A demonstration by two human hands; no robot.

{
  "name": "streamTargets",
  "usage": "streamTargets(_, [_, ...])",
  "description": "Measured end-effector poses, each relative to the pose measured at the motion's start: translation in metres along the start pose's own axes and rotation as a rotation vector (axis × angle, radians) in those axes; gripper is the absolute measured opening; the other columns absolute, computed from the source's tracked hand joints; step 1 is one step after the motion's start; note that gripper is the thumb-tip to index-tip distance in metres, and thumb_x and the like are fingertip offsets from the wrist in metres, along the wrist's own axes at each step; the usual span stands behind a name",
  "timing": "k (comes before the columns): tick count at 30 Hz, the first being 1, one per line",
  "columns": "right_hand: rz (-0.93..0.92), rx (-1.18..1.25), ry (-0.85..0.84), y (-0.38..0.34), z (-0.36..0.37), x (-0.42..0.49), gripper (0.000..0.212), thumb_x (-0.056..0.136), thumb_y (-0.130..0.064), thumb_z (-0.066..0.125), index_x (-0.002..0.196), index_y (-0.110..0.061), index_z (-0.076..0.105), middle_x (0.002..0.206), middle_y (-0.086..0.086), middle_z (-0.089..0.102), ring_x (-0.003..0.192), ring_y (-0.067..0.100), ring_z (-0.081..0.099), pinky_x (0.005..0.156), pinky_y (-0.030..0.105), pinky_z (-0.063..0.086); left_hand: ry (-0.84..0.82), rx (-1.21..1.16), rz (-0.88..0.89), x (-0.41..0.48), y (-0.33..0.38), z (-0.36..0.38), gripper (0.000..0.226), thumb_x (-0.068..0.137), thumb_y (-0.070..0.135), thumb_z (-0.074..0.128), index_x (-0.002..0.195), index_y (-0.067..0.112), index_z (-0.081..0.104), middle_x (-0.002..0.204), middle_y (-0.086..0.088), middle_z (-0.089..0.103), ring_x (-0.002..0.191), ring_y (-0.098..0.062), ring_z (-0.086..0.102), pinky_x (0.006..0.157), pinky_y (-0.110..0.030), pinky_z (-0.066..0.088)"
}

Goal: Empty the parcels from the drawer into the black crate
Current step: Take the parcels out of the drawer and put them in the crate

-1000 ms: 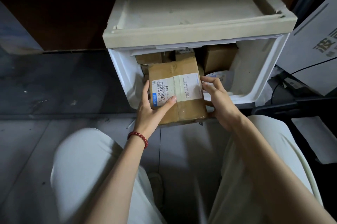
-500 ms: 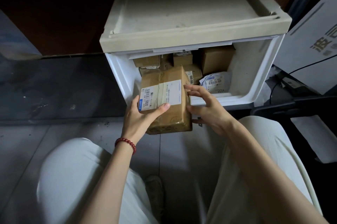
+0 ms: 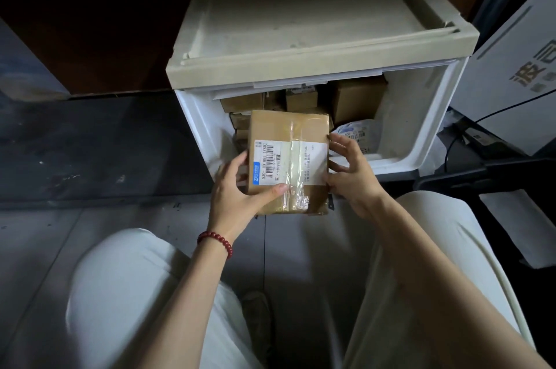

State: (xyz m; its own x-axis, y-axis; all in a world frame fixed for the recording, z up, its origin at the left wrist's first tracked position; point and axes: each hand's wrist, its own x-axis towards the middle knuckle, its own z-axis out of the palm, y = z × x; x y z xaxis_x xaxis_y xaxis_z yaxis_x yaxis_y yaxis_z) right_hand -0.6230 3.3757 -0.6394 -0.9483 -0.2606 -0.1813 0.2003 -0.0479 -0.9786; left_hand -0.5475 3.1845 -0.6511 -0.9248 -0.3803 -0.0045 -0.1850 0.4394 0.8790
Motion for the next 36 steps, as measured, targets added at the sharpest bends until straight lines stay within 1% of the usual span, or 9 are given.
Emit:
streamTargets(4, [0.013, 0.002, 0.033, 0.003, 0.002, -0.001, 0.075, 0.083, 0.022, 0.052, 0.141, -0.020, 0.031, 0.115, -0.011, 0.048, 0.107, 0.020, 0.057, 0.079, 0.039, 0.056, 0.002, 0.018, 0.069, -0.003, 0.000, 0.002, 0.078, 0.062, 0.048, 0.083, 0.129, 0.037, 0.045, 0.124, 0.024, 0.047, 0.117, -0.002, 0.046, 0.081, -0.018, 0.039])
streamTargets(9, [0.076, -0.137, 0.053, 0.005, 0.002, 0.003, 0.065, 0.083, 0.015, 0.058, 0.137, -0.017, 0.040, 0.137, 0.014, 0.041, 0.120, 0.032, 0.052, 0.093, 0.048, 0.053, -0.008, 0.067, 0.099, -0.004, -0.002, 0.003, 0.068, 0.064, 0.047, 0.083, 0.118, 0.034, 0.044, 0.123, 0.020, 0.051, 0.111, 0.001, 0.047, 0.072, -0.010, 0.036])
streamTargets(13, [0.081, -0.084, 0.059, 0.004, 0.002, 0.002, 0.063, 0.084, 0.018, 0.050, 0.133, -0.021, 0.038, 0.129, 0.009, 0.048, 0.107, 0.026, 0.057, 0.069, 0.032, 0.056, -0.019, 0.029, 0.126, -0.005, 0.002, 0.002, 0.068, 0.061, 0.059, 0.076, 0.116, 0.031, 0.047, 0.125, 0.018, 0.049, 0.109, 0.010, 0.044, 0.072, -0.007, 0.033])
streamTargets(16, [0.113, -0.063, 0.067, 0.004, 0.000, 0.005, 0.068, 0.088, 0.009, 0.050, 0.142, -0.028, 0.031, 0.120, 0.002, 0.053, 0.110, 0.021, 0.054, 0.077, 0.035, 0.053, -0.026, -0.057, 0.120, -0.006, 0.009, 0.000, 0.067, 0.064, 0.065, 0.072, 0.120, 0.039, 0.047, 0.123, 0.025, 0.040, 0.108, 0.024, 0.038, 0.073, -0.004, 0.037])
streamTargets(21, [0.170, 0.069, 0.127, 0.002, 0.002, 0.007, 0.046, 0.093, -0.001, 0.050, 0.132, -0.021, 0.033, 0.118, 0.000, 0.057, 0.106, 0.017, 0.058, 0.069, 0.028, 0.049, -0.062, -0.111, 0.054, -0.005, 0.011, -0.004, 0.074, 0.066, 0.064, 0.068, 0.133, 0.054, 0.037, 0.129, 0.031, 0.041, 0.118, 0.002, 0.042, 0.089, -0.020, 0.038])
streamTargets(24, [0.180, 0.138, 0.136, -0.006, 0.001, 0.007, 0.034, 0.096, -0.008, 0.048, 0.124, -0.024, 0.041, 0.113, -0.006, 0.057, 0.094, 0.008, 0.059, 0.053, 0.017, 0.048, -0.114, -0.113, 0.019, -0.007, 0.009, -0.001, 0.075, 0.065, 0.068, 0.066, 0.129, 0.057, 0.031, 0.135, 0.025, 0.041, 0.122, -0.001, 0.037, 0.095, -0.030, 0.030])
streamTargets(29, [0.222, 0.098, 0.097, -0.007, -0.002, 0.005, 0.035, 0.097, -0.034, 0.046, 0.132, -0.030, 0.043, 0.116, -0.006, 0.055, 0.088, 0.015, 0.057, 0.056, 0.026, 0.041, -0.082, -0.216, -0.013, -0.004, 0.017, -0.007, 0.057, 0.061, 0.077, 0.057, 0.110, 0.051, 0.041, 0.105, 0.036, 0.059, 0.091, 0.020, 0.055, 0.073, -0.016, 0.040])
streamTargets(32, [0.252, 0.105, 0.074, -0.006, 0.000, 0.004, 0.039, 0.094, -0.042, 0.040, 0.126, -0.024, 0.053, 0.116, -0.007, 0.061, 0.082, 0.015, 0.055, 0.058, 0.027, 0.042, -0.061, -0.259, -0.004, -0.001, 0.022, -0.009, 0.051, 0.066, 0.077, 0.051, 0.109, 0.050, 0.049, 0.101, 0.037, 0.062, 0.092, 0.016, 0.059, 0.075, -0.019, 0.046])
streamTargets(36, [0.284, 0.159, 0.076, -0.009, 0.000, 0.004, 0.032, 0.095, -0.042, 0.045, 0.116, -0.024, 0.060, 0.107, -0.009, 0.064, 0.090, 0.017, 0.060, 0.068, 0.031, 0.047, -0.052, -0.248, 0.031, 0.001, 0.021, -0.013, 0.072, 0.065, 0.078, 0.048, 0.125, 0.038, 0.054, 0.115, 0.018, 0.065, 0.108, -0.001, 0.059, 0.087, -0.022, 0.047])
